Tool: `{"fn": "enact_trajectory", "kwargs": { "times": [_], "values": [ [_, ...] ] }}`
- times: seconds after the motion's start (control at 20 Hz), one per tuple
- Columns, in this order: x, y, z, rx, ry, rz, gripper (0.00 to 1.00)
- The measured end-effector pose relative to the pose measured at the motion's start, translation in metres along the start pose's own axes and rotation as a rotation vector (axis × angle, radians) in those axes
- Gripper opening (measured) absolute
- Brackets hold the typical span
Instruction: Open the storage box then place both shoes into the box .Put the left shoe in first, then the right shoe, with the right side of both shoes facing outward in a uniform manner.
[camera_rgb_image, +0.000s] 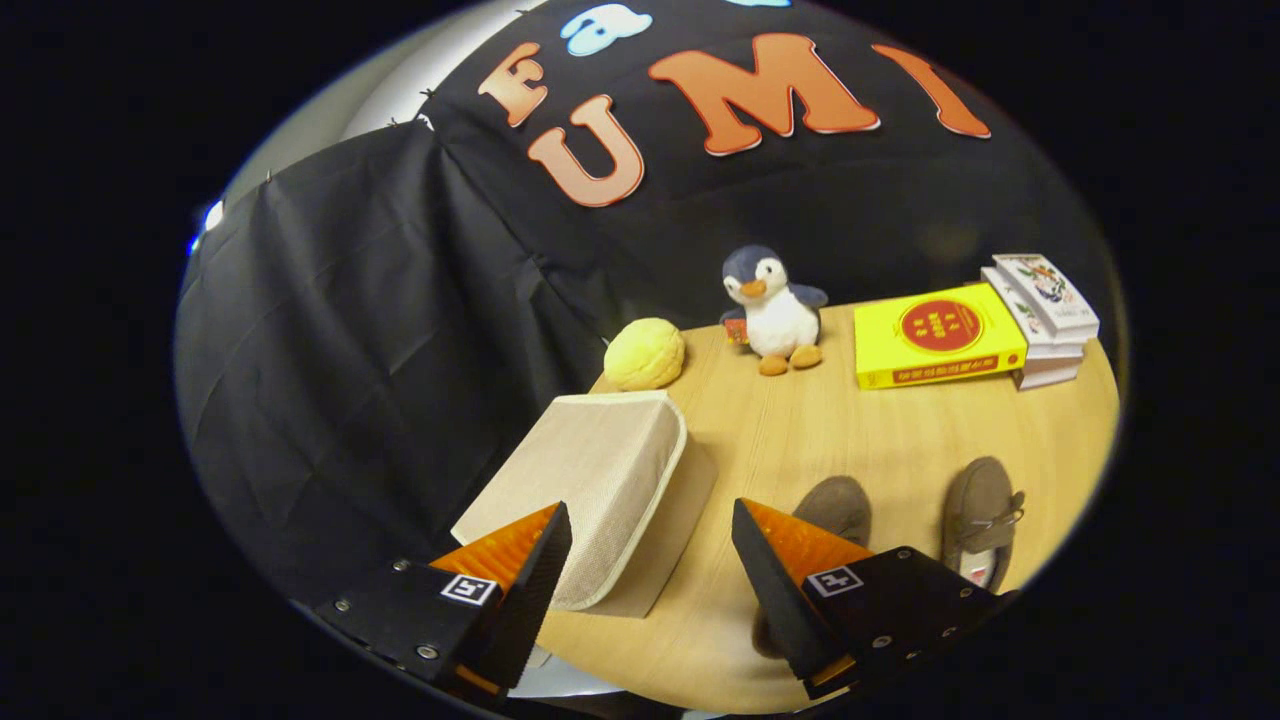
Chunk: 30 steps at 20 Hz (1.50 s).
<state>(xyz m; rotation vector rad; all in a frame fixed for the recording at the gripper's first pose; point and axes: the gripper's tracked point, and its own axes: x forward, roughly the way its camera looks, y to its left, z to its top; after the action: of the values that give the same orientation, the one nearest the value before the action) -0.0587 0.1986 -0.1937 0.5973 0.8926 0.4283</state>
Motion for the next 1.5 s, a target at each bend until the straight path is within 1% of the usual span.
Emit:
{"fn": "enact_trajectory", "kwargs": {
  "times": [0.25,0.35,0.55,0.85,0.95,1.1,1.2,1.25,1.3,1.35,1.4,1.45,1.5],
  "values": [
    [0.032,0.005,-0.030,0.065,0.099,0.074,0.96],
    [0.041,0.012,-0.041,0.105,0.138,0.115,0.97],
    [0.057,0.016,-0.060,0.170,0.195,0.169,0.97],
    [0.084,0.026,-0.075,0.315,0.225,0.272,0.96],
    [0.088,0.029,-0.078,0.333,0.230,0.300,0.96],
    [0.088,0.039,-0.074,0.390,0.213,0.371,0.94],
    [0.085,0.038,-0.075,0.399,0.215,0.379,0.89],
    [0.084,0.035,-0.073,0.402,0.218,0.379,0.81],
    [0.080,0.037,-0.069,0.421,0.219,0.395,0.76],
    [0.075,0.040,-0.060,0.441,0.204,0.417,0.68],
    [0.067,0.043,-0.050,0.458,0.175,0.444,0.65],
    [0.060,0.048,-0.037,0.474,0.141,0.472,0.60],
    [0.055,0.052,-0.029,0.474,0.115,0.484,0.56]
  ]
}}
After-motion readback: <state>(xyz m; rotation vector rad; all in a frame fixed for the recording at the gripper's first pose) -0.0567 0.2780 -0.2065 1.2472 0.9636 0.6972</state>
